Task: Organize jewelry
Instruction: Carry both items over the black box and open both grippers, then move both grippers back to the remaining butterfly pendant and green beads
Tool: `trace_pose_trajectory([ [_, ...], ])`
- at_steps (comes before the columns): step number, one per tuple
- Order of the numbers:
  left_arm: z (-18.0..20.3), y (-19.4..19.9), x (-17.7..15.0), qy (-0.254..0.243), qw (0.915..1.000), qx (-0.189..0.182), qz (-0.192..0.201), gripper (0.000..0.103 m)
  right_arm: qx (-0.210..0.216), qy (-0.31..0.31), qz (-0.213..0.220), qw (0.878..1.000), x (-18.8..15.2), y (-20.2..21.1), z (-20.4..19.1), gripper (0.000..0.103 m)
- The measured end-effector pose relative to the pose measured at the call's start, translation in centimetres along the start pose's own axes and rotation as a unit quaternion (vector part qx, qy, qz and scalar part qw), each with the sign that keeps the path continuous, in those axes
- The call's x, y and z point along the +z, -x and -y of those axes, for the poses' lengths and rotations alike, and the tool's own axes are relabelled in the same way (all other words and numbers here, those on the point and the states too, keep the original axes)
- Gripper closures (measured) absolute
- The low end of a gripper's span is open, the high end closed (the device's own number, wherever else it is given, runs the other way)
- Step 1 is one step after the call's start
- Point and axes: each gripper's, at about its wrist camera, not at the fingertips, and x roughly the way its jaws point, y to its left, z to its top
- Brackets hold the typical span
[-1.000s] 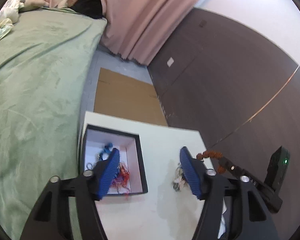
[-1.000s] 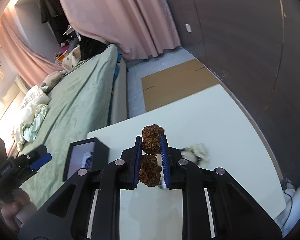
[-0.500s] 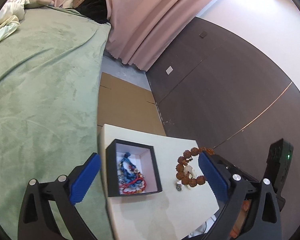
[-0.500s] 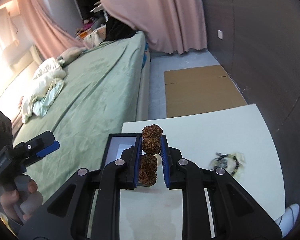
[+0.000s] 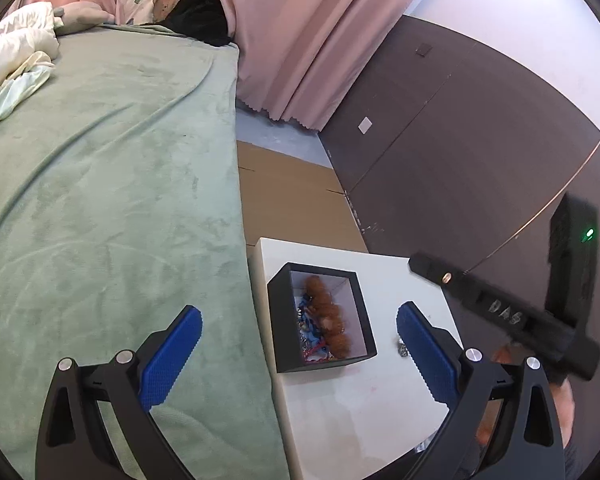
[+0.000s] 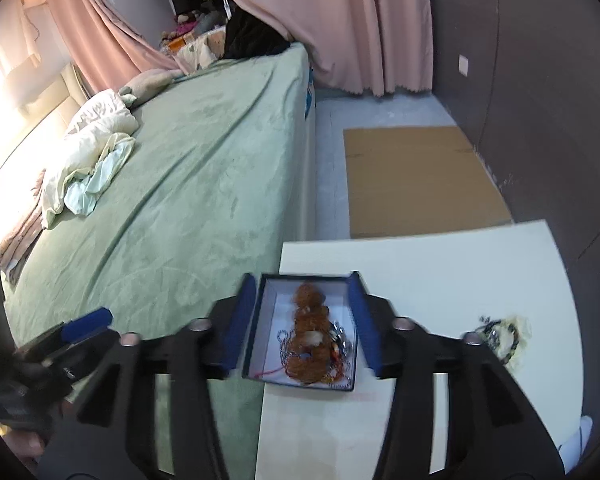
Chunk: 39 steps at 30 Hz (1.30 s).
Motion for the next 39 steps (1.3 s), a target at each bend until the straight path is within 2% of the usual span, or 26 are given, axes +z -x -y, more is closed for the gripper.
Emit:
trace_pose_trajectory([
  [1, 0.1, 0.1, 0.0, 0.0, 1.0, -0.002, 0.001, 0.008, 0.0, 0.003, 0.005, 1.0, 0.1, 0.4, -0.1, 0.036],
  [3, 0.4, 0.4, 0.0, -0.004, 1.0, -0.003, 0.004, 0.008, 0.002, 0.002, 0.018, 1.0, 0.1, 1.2, 0.1, 0.03],
  [8, 2.4, 0.2, -0.1, -0.033, 0.9994, -0.005, 0.004, 0.008, -0.002, 0.0, 0.019, 1.0, -0.4, 3.1, 1.8, 0.027],
  [13, 4.6, 0.7, -0.2, -0.049, 0.9985, -0.009, 0.023, 0.008, -0.014, -0.009, 0.028, 0.999, -1.4, 5.6, 5.0, 0.011],
  [16, 5.9, 1.1, -0.2, -0.055, 0.9979, -0.02, 0.028, 0.008, -0.02, -0.025, 0.031, 0.999, -2.0, 7.3, 7.6, 0.011],
  [19, 7.2, 1.1, -0.5, -0.074, 0.9968, 0.0, 0.033, 0.008, -0.019, -0.035, 0.034, 0.999, -2.7, 8.7, 9.6, 0.01],
  [26, 9.6, 0.3, -1.5, -0.101, 0.9941, 0.017, 0.034, 0.008, -0.037, -0.043, 0.044, 0.997, -4.9, 10.3, 13.8, 0.01],
  [37, 13.8, -3.5, -4.1, -0.144, 0.9893, 0.012, 0.02, 0.009, 0.013, -0.112, 0.015, 0.994, -9.3, 8.0, 19.6, 0.011],
  [39, 14.8, -4.5, -4.7, -0.154, 0.9879, 0.008, 0.015, 0.015, 0.022, -0.132, 0.008, 0.991, -9.6, 7.6, 20.8, 0.011],
])
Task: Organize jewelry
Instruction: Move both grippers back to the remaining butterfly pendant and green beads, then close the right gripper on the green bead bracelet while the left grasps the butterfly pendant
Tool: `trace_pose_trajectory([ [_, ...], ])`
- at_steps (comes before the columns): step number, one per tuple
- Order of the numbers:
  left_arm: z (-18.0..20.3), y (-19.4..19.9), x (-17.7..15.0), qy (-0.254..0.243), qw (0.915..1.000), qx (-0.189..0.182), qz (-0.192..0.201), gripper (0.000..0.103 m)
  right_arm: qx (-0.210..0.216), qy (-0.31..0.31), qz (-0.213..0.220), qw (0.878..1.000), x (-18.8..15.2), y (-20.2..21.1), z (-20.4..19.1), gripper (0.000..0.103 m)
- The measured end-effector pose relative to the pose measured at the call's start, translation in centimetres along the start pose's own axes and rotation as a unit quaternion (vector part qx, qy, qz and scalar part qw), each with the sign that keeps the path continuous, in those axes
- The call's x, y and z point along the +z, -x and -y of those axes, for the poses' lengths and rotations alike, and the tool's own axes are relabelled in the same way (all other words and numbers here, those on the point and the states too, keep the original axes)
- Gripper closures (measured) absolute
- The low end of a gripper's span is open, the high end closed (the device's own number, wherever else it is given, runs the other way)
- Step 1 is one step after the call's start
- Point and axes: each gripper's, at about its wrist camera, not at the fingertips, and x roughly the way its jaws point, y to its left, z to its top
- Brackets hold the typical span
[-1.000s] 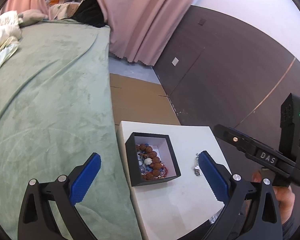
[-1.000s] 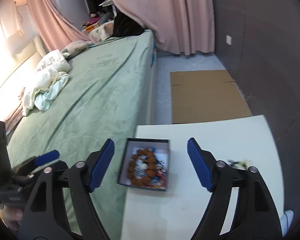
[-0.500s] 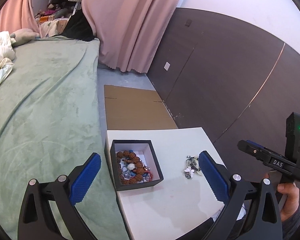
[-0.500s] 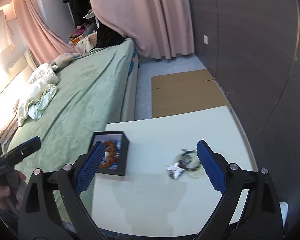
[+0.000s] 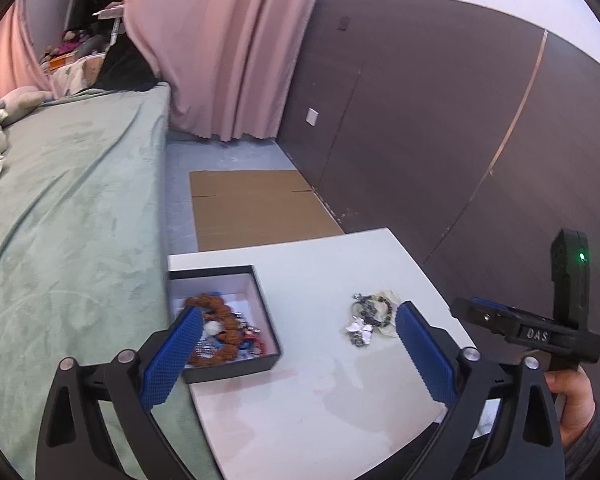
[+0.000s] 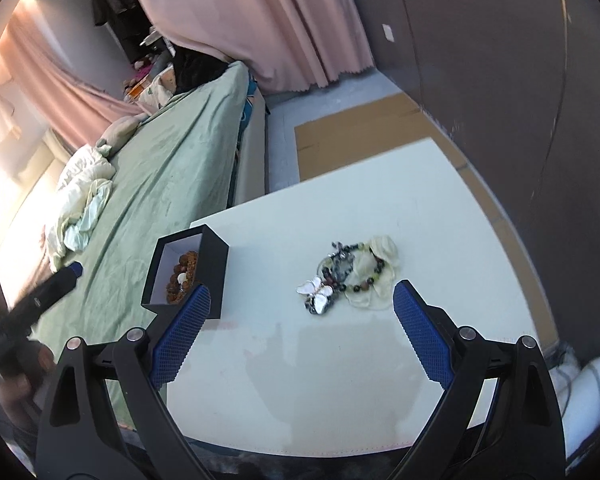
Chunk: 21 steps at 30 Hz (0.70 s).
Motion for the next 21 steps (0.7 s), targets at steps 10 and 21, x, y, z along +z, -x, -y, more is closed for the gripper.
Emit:
trace_pose_trajectory([
  [10, 3.2, -6.2, -1.4, -0.019, 0.9989, -0.005, -0.041, 0.037, 0.064, -0.13, -0.046, 0.988, -0.9, -3.9, 5.5, 0.042],
  [21, 6.0, -12.9, -2.8, -0.049, 0.9944, -0.018, -0.092, 0.048, 0.108, -0.246, -0.108, 0.957, -1.6, -8.3, 10.7, 0.065],
])
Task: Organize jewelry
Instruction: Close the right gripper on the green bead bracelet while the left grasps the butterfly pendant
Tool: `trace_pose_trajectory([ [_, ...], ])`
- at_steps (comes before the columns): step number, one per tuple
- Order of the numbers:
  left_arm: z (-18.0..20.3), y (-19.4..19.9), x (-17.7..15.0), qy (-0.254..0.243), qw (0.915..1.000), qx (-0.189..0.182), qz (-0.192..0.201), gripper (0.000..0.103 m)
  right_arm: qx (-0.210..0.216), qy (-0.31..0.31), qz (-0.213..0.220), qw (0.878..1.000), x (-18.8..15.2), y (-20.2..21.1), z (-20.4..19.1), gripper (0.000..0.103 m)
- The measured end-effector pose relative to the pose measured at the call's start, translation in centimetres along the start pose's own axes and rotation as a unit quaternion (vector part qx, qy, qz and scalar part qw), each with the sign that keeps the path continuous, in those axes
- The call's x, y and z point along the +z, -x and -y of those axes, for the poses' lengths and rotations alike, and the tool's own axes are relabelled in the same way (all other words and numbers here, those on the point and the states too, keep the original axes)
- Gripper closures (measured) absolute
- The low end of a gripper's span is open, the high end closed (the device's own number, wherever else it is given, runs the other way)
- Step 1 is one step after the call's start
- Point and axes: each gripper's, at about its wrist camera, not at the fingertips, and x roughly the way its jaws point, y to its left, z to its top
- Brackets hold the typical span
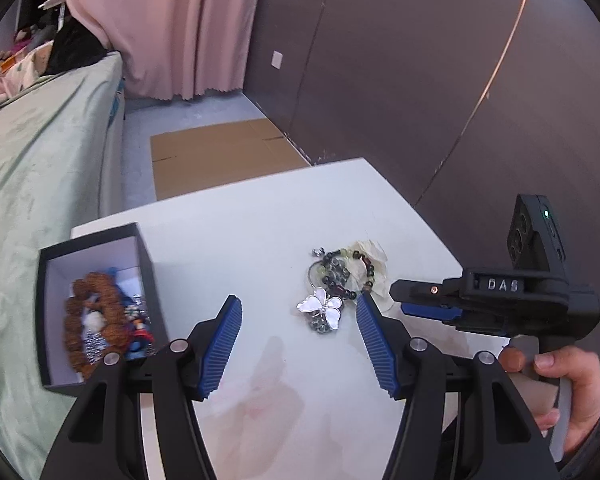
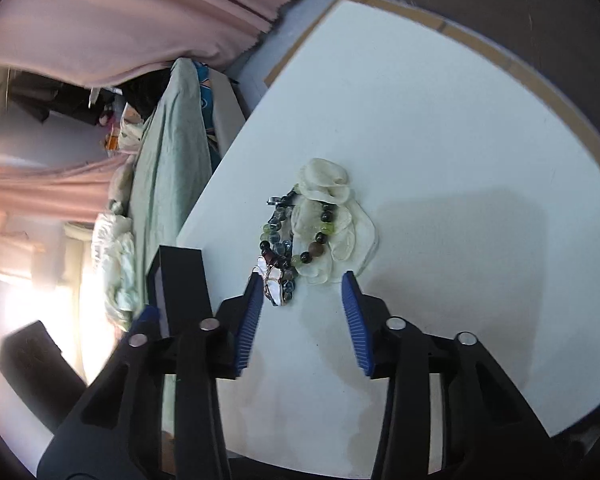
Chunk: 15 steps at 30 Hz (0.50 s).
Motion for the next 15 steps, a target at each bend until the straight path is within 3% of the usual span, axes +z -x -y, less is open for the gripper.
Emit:
trace_pose_trajectory([
  [4, 0.5, -2.5, -0.1, -0.007, 0.9998, -0.003, -0.02, 0.051, 0.011, -0.02, -0.004, 1.0, 0.8, -0.3, 0.7, 0.071],
  [9, 1.0, -5.0, -0.4, -0.013, 0.9993, -0.006, -0.036, 0.052, 0.026, -0.018, -0.002, 1.0, 1.3, -0.4, 0.5, 0.072],
  [15, 0.9, -7.2, -0.9, -0.013, 0.9984, -0.011, -0.053, 0.052, 0.013, -0.021, -0.007, 1.0, 1.8, -1.1, 0.8, 0.072],
])
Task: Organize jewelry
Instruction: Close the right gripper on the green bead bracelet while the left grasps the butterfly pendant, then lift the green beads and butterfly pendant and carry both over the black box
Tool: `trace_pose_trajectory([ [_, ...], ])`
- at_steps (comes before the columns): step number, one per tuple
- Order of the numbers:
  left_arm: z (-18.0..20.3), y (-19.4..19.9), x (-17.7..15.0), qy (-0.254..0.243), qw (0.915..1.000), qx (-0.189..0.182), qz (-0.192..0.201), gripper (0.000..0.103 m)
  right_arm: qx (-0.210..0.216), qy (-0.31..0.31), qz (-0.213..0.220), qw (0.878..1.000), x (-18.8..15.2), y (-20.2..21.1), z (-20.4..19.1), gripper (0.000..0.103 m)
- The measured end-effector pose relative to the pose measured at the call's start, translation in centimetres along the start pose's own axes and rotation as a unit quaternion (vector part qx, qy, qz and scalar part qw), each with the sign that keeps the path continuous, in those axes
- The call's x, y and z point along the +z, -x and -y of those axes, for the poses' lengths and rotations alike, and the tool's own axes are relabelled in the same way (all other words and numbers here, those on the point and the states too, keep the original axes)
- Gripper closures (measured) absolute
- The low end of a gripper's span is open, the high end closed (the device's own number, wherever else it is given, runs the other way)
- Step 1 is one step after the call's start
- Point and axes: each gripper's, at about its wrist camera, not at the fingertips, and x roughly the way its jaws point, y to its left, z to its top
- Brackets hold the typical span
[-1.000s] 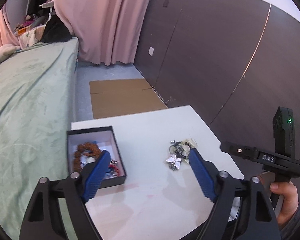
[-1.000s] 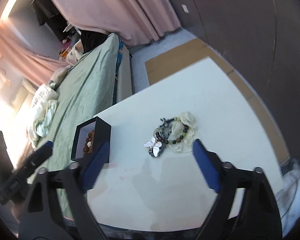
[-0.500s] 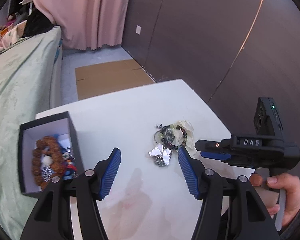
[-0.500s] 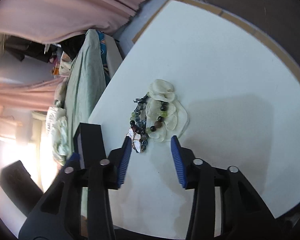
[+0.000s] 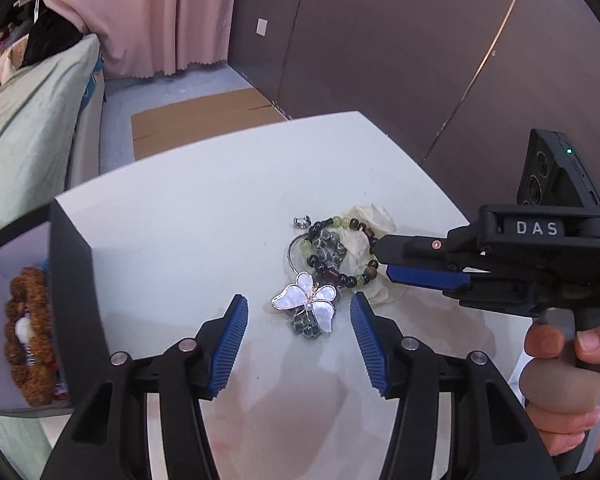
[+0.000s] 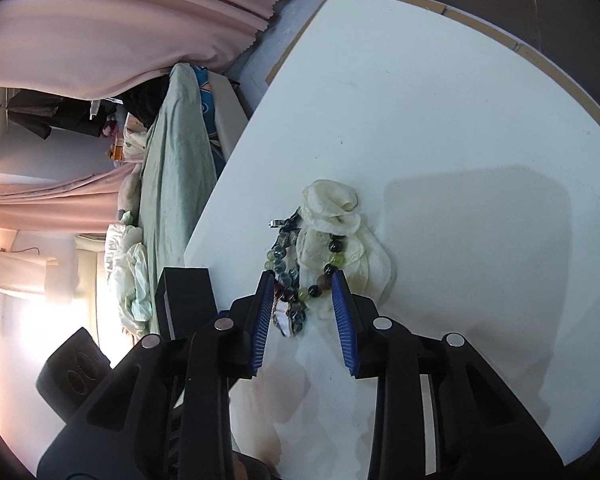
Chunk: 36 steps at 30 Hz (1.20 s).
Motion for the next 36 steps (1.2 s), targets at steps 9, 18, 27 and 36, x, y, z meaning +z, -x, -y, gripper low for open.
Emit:
trace_pose_trajectory([
  [9, -0.4, -2.4, 0.1, 0.007, 0.9999, -0.007, -0.007, 0.054, -0.043, 0.02, 0.01, 0.999, 0.0, -0.7, -0.7, 0.072],
  [18, -0.5, -0.8, 0.7, 0.013, 0.9994, -0.029, 0.013, 0.097, -0.069, 0.048, 0.023, 0.996, -0.1, -1.3, -1.7, 0.072],
  [27, -1.3, 2.8, 0.9, 0.031, 0.9971, -0.056, 0.041, 0.098, -0.134, 0.088, 0.053, 0.986, -1.1, -2.3, -3.8, 0.071],
  [36, -2.1, 7.1, 1.3, 0.044, 0.9939, -0.065, 0.078, 0.098, -0.228, 0.122, 0.07, 0.963, -2.1, -4.1, -5.7, 0.094],
])
